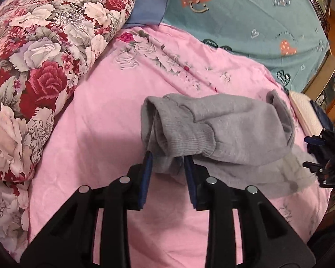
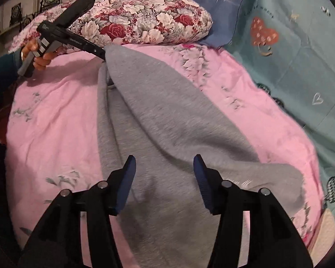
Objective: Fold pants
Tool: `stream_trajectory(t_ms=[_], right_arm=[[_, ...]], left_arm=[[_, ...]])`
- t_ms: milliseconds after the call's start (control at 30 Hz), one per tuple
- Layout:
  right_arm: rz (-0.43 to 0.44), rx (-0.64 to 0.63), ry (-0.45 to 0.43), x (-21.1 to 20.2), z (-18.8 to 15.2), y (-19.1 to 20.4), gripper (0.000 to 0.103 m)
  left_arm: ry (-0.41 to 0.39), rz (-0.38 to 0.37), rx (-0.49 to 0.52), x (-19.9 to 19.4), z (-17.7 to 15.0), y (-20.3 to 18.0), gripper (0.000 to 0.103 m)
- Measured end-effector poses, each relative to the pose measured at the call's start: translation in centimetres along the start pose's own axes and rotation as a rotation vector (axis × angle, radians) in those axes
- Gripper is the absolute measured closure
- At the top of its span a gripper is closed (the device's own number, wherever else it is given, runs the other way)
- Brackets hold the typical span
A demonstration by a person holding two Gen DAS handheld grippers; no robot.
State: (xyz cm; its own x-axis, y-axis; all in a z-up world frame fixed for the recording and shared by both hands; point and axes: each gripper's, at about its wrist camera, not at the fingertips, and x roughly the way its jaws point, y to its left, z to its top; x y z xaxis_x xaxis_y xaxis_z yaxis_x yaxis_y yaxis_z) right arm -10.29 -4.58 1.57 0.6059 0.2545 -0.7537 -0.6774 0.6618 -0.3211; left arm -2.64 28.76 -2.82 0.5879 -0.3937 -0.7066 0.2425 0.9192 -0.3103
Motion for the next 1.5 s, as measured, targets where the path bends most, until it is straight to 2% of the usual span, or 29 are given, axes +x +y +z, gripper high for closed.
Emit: stream_trajectory(t_ms=[33,100,167,233,300,333,400,467,700,767,833,933,1000,1100,1200,1300,1333,1367,1433,1500], right_arm=[[-0.017,-0.002,-0.005,0.1,0.2,0.0,0.049],[-0.062,-0.028,-0.011,0.7,0.1,-0.2,0.049],[-0.126,-0.123,0.004,1.8,-0.4,0.4,0.049],[-0.171,-0.21,0.016,3.1,-0.8,1.2,0.049],[-0.185,-0.253,0.016,4.2,-0.7,1.5,0.049],[-0.197,-0.281,0.017,4.8,-0.6,1.6,0.049],[-0.174,-0.314,0.031,5.7,-0.3,1.8,0.051],[-0.113,-0.282,0.078,6.8,0.4,1.4,0.092],[-0.012,-0.067,0.059,4.0,1.8,-1.1,0.093],[-0.015,-0.045,0.052,3.4,2.1,-1.1,0.093],[0.001,-0.016,0.04,2.6,2.5,-0.9,0.093],[0.034,0.014,0.034,1.3,2.7,-0.2,0.093],[0.037,0.013,0.038,0.4,2.9,0.6,0.093],[0.054,0.016,0.052,-0.2,2.7,2.6,0.093],[0.063,0.022,0.108,1.9,1.3,4.4,0.092],[0.112,0.071,0.199,4.4,-0.1,5.2,0.08],[0.125,0.089,0.194,4.1,-0.2,5.1,0.072],[0.165,0.111,0.18,3.3,-0.1,4.6,0.058],[0.238,0.193,0.14,1.0,0.1,2.6,0.055],[0.207,0.265,0.105,-1.3,0.2,-0.4,0.054]], left_arm=[[-0.008,-0.013,-0.018,-0.3,-0.1,0.0,0.075],[-0.023,-0.06,-0.067,-1.1,-0.6,0.3,0.068],[-0.035,-0.089,-0.107,-1.9,-1.4,0.6,0.055],[-0.042,-0.126,-0.149,-2.4,-2.2,0.7,0.052],[-0.045,-0.161,-0.178,-2.7,-2.6,0.4,0.05],[-0.044,-0.178,-0.191,-2.6,-2.7,0.2,0.046],[-0.036,-0.215,-0.221,-2.1,-2.7,-0.3,0.042],[-0.017,-0.245,-0.247,-1.0,-2.4,-0.9,0.042],[0.013,-0.282,-0.313,2.5,-0.5,-1.2,0.042],[0.008,-0.282,-0.351,3.0,-0.2,-0.7,0.048],[-0.007,-0.263,-0.365,2.8,0.0,-0.5,0.056],[-0.034,-0.253,-0.317,1.1,0.3,-0.9,0.071],[-0.036,-0.223,-0.271,0.1,0.3,-1.5,0.072],[0.008,-0.114,-0.197,0.6,-0.6,-1.9,0.072],[0.089,-0.043,-0.183,2.5,-2.2,-1.4,0.071],[0.092,-0.034,-0.165,2.2,-3.3,-1.2,0.069],[0.085,-0.013,-0.155,1.6,-3.5,-1.2,0.06],[0.071,0.035,-0.128,0.8,-3.6,-1.3,0.05],[0.057,0.072,-0.081,-0.4,-3.6,-1.5,0.049],[0.034,0.117,-0.051,-1.8,-3.2,-2.0,0.051]])
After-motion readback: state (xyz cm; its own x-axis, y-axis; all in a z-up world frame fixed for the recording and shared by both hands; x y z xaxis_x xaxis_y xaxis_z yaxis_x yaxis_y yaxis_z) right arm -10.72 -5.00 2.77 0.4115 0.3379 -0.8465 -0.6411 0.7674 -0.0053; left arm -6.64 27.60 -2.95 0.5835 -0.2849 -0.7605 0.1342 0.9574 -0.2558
